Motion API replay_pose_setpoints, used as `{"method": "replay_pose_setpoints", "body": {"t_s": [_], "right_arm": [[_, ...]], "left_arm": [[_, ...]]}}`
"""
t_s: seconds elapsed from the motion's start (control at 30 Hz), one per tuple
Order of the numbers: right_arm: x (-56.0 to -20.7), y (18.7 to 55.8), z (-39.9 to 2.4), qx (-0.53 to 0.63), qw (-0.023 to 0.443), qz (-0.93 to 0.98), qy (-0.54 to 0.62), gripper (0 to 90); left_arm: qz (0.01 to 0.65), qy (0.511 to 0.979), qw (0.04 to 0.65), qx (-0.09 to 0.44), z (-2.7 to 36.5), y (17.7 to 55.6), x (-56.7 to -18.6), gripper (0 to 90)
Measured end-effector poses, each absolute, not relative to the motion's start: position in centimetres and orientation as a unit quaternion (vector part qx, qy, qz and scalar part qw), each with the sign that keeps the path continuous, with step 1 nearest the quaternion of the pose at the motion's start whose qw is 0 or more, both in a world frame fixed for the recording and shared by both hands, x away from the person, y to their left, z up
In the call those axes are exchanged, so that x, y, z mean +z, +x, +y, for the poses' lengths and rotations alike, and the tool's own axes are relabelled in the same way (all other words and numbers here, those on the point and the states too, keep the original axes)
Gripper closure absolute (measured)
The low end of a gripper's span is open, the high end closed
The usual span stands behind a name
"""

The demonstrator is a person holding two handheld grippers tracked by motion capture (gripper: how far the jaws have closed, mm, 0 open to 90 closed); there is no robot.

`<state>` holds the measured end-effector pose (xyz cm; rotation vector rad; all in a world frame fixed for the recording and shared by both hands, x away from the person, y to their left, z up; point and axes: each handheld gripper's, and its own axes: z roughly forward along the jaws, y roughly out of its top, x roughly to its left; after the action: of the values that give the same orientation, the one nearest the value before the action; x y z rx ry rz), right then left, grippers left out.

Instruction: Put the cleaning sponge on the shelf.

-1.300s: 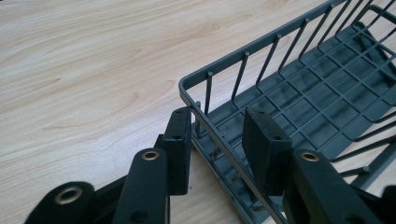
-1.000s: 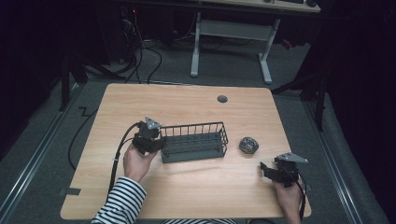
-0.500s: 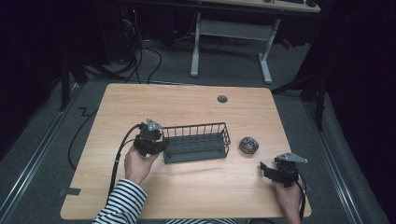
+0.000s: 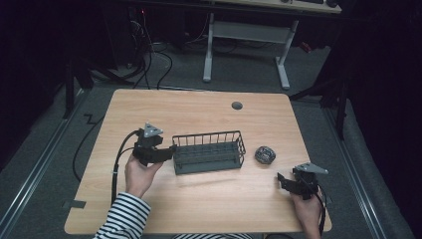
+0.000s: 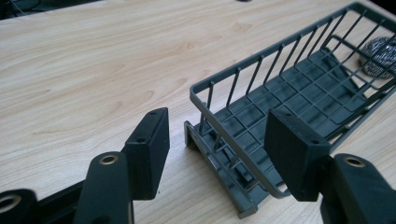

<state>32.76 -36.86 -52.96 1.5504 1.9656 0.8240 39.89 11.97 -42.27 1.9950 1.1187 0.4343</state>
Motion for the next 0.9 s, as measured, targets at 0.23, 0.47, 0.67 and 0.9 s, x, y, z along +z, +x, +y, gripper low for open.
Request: {"method": "replay_pose_setpoints", "body": {"t_s": [0.23,0.47,0.67,0.9], "right_arm": [[-53.0,32.8,-36.9,0.303,0.251,0.723,0.568,32.0],[-53.0,32.8,-36.9,0.303,0.251,0.722,0.568,32.0],[-53.0,32.8,-36.9,0.303,0.251,0.722,0.569,32.0],[-53.0,32.8,-36.9,0.303,0.251,0.723,0.569,32.0]], "left_arm": [[0.453,0.771,0.411,0.175,13.9,39.2,-41.8,40.7],[0.468,0.76,0.416,0.172,15.7,38.5,-42.0,39.9],[0.474,0.759,0.411,0.173,16.8,37.9,-42.4,36.8],[0.483,0.756,0.41,0.166,17.6,37.2,-43.3,34.8]]}}
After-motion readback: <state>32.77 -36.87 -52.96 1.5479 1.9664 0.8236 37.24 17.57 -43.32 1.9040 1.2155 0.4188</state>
